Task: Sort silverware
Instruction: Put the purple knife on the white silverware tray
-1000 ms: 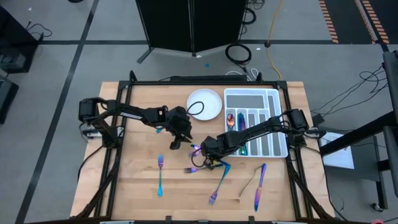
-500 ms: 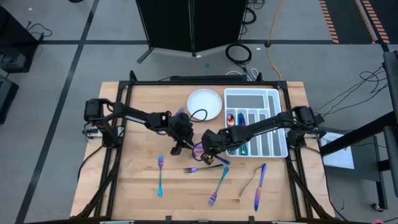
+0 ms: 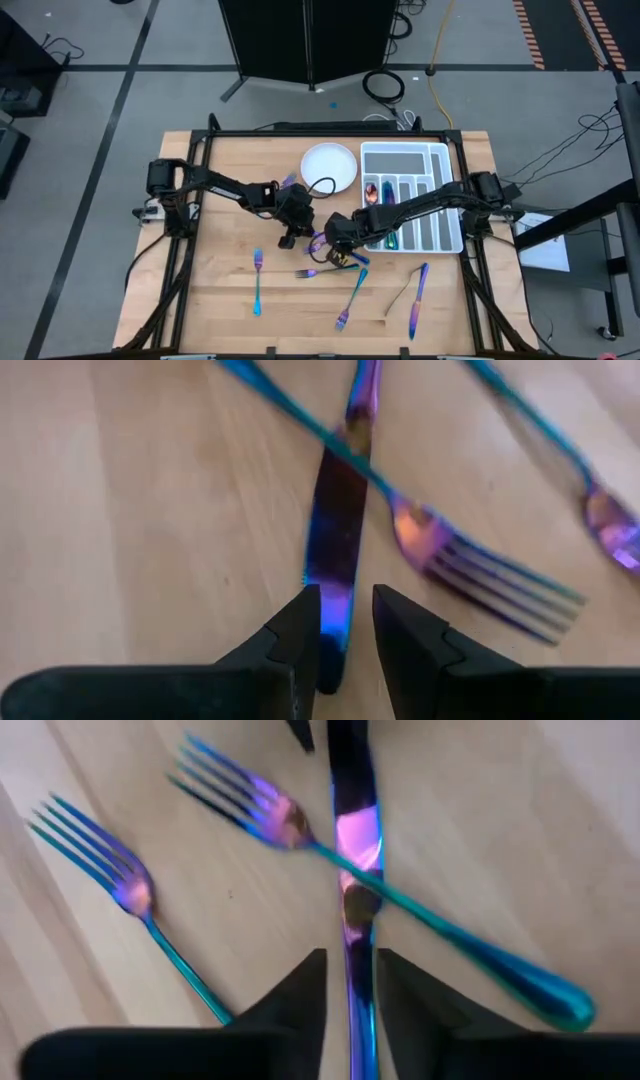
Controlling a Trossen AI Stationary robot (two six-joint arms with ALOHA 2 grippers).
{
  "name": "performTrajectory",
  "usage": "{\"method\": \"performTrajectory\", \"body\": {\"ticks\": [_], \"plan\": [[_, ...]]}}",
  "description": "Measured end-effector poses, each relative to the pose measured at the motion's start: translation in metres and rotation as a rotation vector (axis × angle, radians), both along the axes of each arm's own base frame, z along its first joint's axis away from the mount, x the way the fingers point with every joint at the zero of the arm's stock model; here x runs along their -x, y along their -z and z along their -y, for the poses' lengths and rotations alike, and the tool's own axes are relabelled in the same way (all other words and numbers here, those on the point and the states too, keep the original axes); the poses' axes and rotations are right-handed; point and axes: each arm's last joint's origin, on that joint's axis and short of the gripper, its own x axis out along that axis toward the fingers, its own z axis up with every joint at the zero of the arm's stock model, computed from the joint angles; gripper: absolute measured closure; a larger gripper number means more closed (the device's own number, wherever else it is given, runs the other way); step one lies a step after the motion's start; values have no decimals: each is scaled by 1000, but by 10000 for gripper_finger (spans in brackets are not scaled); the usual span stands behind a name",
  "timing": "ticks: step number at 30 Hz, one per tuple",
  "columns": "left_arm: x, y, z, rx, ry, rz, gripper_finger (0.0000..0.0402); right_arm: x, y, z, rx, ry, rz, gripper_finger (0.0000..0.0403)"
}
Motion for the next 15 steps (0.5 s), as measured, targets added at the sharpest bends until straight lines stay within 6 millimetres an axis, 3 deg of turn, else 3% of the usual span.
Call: {"method": "performTrajectory", "body": {"ticks": [7,15], "plan": [[-4,7,0,3,1,12,307,-2,23,-8,8,-19,-64,265],[-5,7,0,-2,-2,25,307,0,39,-17,33,-26,-142,282]]}}
